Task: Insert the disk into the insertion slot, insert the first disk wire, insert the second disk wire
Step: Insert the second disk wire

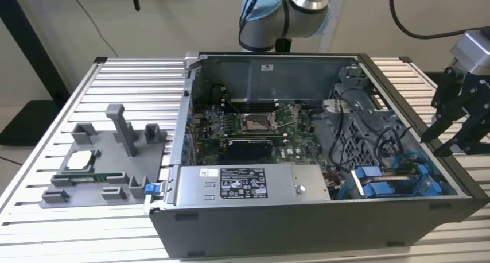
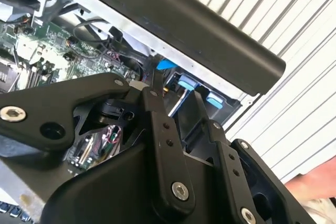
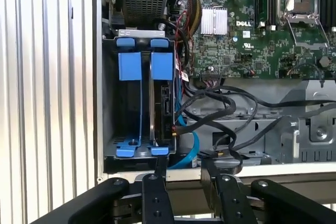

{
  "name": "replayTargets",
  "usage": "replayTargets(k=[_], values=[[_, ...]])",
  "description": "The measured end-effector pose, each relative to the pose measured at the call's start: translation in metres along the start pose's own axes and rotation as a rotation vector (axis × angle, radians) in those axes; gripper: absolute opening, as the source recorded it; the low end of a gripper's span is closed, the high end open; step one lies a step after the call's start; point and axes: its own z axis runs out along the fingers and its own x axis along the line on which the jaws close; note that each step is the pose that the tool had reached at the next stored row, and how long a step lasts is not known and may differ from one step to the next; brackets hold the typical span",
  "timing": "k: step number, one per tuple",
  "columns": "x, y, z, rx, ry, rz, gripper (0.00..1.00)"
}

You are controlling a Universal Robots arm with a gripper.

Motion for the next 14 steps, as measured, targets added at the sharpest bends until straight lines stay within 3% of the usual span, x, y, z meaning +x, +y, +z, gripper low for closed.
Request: replayTargets(k=[14], values=[[-0.0133,-0.0061,0.003,-0.0018,-0.0009,-0.014,1.0]])
